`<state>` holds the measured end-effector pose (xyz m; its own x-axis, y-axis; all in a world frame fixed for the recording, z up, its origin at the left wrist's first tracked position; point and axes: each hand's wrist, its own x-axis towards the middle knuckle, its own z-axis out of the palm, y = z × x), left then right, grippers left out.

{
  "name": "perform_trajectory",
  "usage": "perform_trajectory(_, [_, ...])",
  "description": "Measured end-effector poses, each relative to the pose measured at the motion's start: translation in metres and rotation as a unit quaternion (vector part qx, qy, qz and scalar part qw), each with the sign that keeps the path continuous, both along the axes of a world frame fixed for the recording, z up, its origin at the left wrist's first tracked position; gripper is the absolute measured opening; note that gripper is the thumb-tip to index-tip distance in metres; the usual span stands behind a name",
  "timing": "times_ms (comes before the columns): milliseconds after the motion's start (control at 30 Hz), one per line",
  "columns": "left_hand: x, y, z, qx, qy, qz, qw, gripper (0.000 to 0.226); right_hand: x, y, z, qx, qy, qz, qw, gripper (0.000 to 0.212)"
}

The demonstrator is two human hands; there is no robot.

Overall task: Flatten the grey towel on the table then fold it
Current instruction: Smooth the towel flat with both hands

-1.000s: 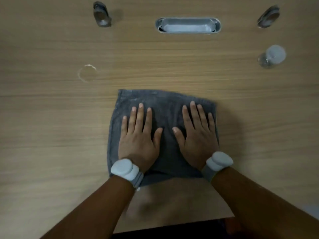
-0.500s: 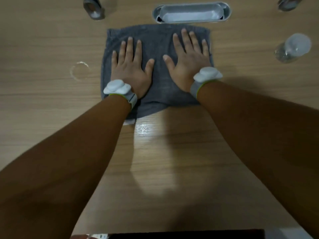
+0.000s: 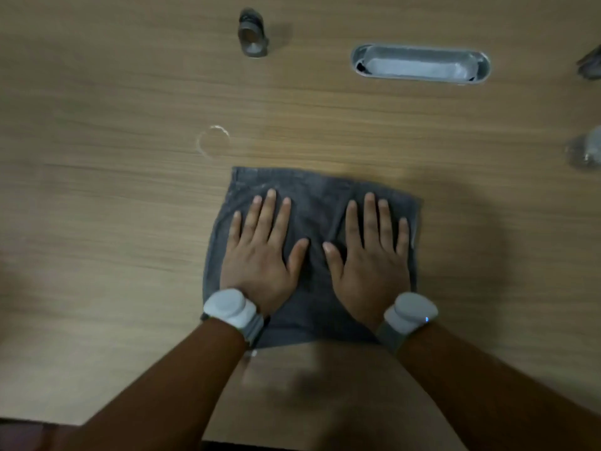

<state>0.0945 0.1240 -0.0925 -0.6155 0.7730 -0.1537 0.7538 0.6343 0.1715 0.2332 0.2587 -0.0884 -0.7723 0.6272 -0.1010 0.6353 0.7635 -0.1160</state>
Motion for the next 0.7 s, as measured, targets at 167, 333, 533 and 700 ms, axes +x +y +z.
perform_trajectory(167, [-0.134,0.048,0.004,0.019,-0.011,0.028,0.999,0.076,-0.138,0.058,-0.002,-0.016,0.017,-0.003,1.000,0.078])
perform_trajectory(333, [-0.229,0.077,0.002,0.021,0.006,0.016,1.000,0.078,-0.246,0.088,-0.015,0.006,0.030,-0.065,0.997,0.083])
perform_trajectory(533, [-0.184,0.005,0.004,0.027,-0.031,0.047,0.998,0.074,-0.196,0.009,-0.011,0.002,0.045,-0.047,0.998,0.077])
perform_trajectory(700, [-0.161,-0.059,0.002,0.032,-0.022,0.015,0.999,0.072,-0.155,-0.078,-0.010,0.030,0.032,-0.061,0.997,0.073])
